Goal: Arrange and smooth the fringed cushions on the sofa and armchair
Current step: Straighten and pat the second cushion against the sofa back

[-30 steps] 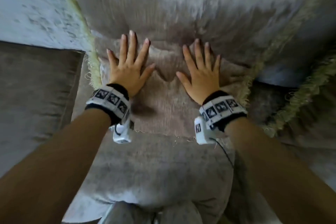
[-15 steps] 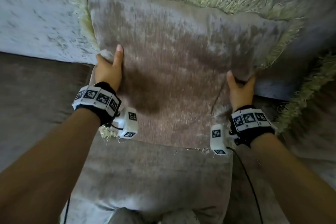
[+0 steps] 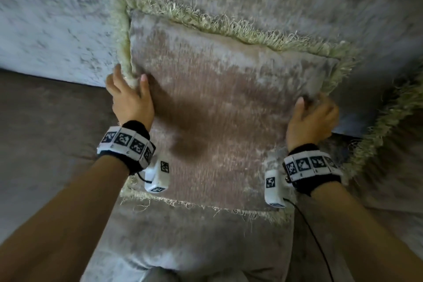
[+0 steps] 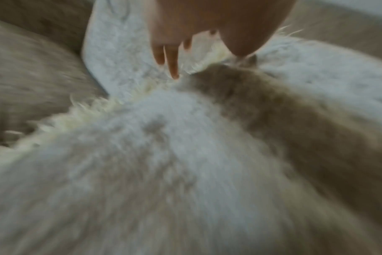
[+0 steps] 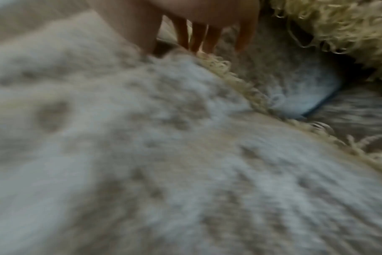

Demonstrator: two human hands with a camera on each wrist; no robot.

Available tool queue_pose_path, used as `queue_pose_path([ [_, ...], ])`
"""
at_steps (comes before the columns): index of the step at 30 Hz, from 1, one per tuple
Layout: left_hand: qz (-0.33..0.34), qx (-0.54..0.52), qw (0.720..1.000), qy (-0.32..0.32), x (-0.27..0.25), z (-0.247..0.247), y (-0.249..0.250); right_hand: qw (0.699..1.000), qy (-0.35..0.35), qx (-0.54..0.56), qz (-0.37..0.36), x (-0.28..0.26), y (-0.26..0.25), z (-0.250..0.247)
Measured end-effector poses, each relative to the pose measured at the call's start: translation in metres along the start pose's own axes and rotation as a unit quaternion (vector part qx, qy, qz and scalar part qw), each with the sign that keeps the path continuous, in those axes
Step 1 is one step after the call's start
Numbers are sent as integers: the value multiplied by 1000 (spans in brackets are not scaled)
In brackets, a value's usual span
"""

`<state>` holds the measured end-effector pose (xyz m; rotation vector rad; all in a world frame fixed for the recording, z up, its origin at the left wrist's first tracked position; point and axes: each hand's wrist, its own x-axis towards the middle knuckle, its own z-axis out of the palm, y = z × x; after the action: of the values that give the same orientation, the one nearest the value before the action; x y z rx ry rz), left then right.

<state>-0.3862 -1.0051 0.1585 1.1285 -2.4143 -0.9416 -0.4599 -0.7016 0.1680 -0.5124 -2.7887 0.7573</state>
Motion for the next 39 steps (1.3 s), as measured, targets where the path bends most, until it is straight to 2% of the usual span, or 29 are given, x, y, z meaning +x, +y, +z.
queue_pose_path([
  [2,20,58,998,-28,-14,2,5,982,68,42,-171,-18,-28,-11],
  [4,5,127,991,-37,-23,0,10,943,62,57,-322,-36,-54,-14],
  [6,25,174,984,-7,-24,-7,23,921,51,60,-381,-42,-76,-12],
  [8,127,178,976,19,-18,-13,44,919,52,60,-386,-44,-89,-9],
  [9,213,165,963,21,-14,-13,55,916,46,53,-394,-46,-92,-8],
  [11,396,189,899,-6,-7,1,68,886,10,-20,-463,-47,-88,6],
  [12,451,231,862,-30,-3,12,68,856,-19,-89,-510,-41,-82,17],
  [13,470,276,837,-58,3,22,66,823,-56,-162,-542,-30,-76,28],
  [14,456,315,827,-96,10,31,61,802,-92,-219,-548,-17,-71,40],
  [15,432,338,827,-124,16,40,59,795,-117,-258,-536,-7,-68,49],
  [17,395,338,844,-131,26,45,62,811,-112,-267,-509,0,-76,56],
  [19,385,272,876,-98,21,31,70,859,-50,-184,-474,-10,-83,42],
  [21,390,201,899,-10,11,19,58,910,27,-91,-403,-18,-78,19],
  [22,381,201,903,14,7,17,47,924,46,-77,-371,-16,-69,14],
  [23,369,226,902,10,5,18,37,934,25,-99,-341,-11,-60,13],
  [24,345,267,899,-39,6,22,31,935,-40,-154,-318,-6,-55,16],
  [25,314,303,894,-103,8,28,26,922,-122,-209,-303,-1,-52,24],
  [26,288,310,894,-150,12,36,23,912,-171,-232,-293,4,-48,34],
  [27,271,300,899,-169,17,39,25,912,-182,-229,-288,7,-49,39],
  [28,267,265,914,-154,21,38,30,926,-162,-194,-281,9,-54,38],
  [30,302,195,931,-61,17,26,38,957,-7,-110,-268,7,-61,13],
  [31,325,181,928,-8,14,24,37,962,59,-83,-252,7,-58,4],
  [32,338,190,922,14,13,23,36,963,72,-80,-247,7,-55,0],
  [33,328,214,920,-1,14,26,35,962,21,-109,-247,7,-50,4],
  [35,267,255,924,-100,15,41,34,933,-162,-203,-248,7,-41,28],
  [36,244,255,926,-133,18,48,34,925,-218,-200,-240,15,-39,36],
  [37,236,238,931,-145,24,51,35,927,-238,-174,-232,26,-41,38],
  [38,230,196,942,-143,28,49,35,944,-213,-117,-223,35,-42,32],
  [39,217,144,958,-118,28,43,35,967,-145,-56,-204,40,-39,23],
])
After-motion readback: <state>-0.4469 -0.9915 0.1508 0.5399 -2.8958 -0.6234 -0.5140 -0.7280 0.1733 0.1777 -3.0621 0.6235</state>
